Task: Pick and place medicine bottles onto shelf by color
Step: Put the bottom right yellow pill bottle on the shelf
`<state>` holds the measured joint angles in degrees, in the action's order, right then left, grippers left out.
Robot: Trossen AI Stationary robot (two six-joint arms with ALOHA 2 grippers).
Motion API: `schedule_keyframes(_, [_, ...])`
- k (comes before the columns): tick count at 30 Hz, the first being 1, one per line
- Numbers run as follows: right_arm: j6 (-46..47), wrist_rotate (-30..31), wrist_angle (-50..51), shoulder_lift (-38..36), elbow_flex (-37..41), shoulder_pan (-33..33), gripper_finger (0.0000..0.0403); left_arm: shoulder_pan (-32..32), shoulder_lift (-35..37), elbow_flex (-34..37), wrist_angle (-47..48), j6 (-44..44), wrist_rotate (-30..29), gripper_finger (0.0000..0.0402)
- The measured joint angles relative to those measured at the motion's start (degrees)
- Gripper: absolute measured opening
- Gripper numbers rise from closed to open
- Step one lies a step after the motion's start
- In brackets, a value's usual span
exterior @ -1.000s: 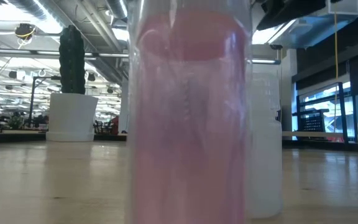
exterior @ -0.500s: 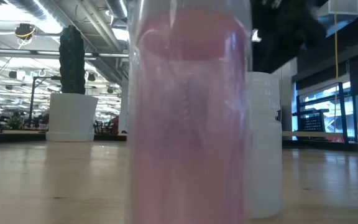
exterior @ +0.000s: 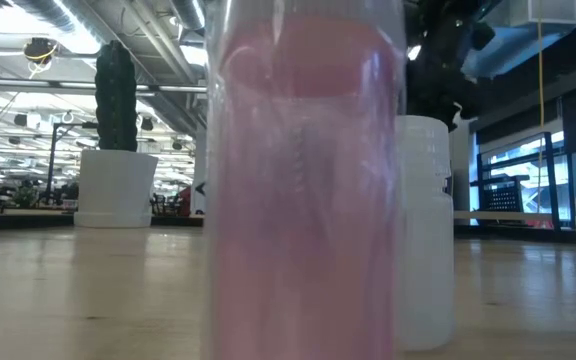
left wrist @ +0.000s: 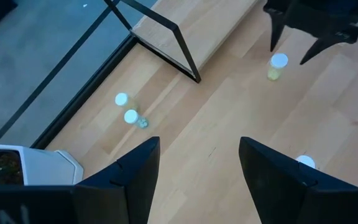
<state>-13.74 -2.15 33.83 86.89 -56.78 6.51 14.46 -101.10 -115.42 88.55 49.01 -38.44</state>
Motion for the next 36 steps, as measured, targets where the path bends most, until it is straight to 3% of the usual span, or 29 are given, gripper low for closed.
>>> schedule_keyframes(22, [-0.24, -2.47, -2.43, 9.24, 0.00, 1.22, 0.0228, -0.02, -0.02, 0.00, 0.02, 0.09, 0.00, 0.0213])
schedule_keyframes(26, [-0.24, -2.47, -2.79, 9.47, 0.03, 1.22, 0.0201, -0.02, -0.02, 0.00, 0.01, 0.11, 0.00, 0.0213])
schedule_keyframes(33, [-0.09, -2.47, -2.96, 9.45, 0.03, 1.22, 0.0117, -0.02, -0.02, 0.00, 0.02, 0.11, 0.00, 0.0213])
schedule_keyframes(36, [-0.07, -2.47, -2.85, 9.45, 0.03, 1.22, 0.0108, -0.02, -0.02, 0.00, 0.02, 0.10, 0.01, 0.0213])
